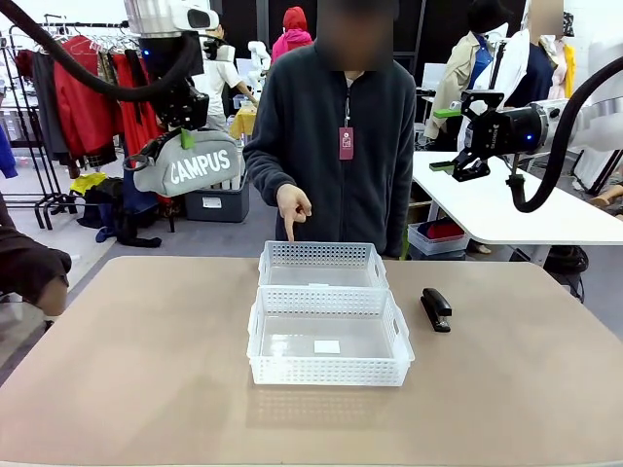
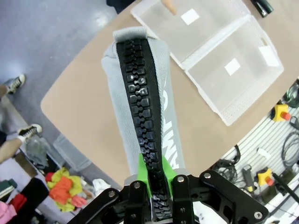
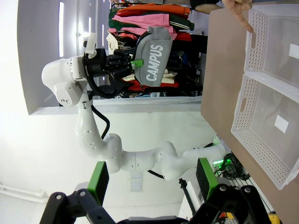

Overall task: Distribute items into two baskets.
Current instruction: Move the picked Pencil pouch towards the Organizing basket indicated by the person, stopping as directed.

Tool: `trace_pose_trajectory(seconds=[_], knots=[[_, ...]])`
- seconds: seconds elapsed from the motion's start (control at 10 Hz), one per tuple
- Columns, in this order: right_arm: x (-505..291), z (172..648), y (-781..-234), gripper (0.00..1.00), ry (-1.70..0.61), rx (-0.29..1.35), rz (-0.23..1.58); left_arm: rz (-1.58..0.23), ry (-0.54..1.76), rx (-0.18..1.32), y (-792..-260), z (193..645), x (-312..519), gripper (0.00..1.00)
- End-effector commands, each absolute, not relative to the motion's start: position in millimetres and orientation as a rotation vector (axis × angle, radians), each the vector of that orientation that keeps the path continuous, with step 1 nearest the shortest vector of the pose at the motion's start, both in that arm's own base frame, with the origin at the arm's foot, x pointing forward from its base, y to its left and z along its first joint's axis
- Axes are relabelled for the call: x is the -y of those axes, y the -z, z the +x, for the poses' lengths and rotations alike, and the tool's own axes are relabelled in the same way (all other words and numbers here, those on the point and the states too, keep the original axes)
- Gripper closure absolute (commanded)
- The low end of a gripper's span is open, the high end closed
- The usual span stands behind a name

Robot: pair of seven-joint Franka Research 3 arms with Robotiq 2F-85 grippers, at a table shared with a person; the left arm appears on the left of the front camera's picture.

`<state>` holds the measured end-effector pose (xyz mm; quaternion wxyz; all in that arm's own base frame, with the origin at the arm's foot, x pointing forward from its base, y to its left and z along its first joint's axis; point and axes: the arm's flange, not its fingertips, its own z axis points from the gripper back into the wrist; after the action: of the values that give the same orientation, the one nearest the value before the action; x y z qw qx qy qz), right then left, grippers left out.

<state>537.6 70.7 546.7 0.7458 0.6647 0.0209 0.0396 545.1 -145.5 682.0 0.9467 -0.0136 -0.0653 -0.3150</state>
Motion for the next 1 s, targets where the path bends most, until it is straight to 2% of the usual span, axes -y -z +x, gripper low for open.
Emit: trace_pose_trajectory(seconds=[0.0,0.5,0.9], knots=[[-70.8,537.3,-548.9,0.0,-0.081,-0.05,1.455,-0.026,0.777,0.128,-684.5,555.1,150.5,1.0],[-70.8,537.3,-548.9,0.0,-0.081,-0.05,1.455,-0.016,0.971,0.17,-660.6,580.1,195.6,1.0],[-70.8,537.3,-548.9,0.0,-0.081,-0.05,1.455,-0.091,1.097,0.118,-634.7,607.5,230.3,1.0]])
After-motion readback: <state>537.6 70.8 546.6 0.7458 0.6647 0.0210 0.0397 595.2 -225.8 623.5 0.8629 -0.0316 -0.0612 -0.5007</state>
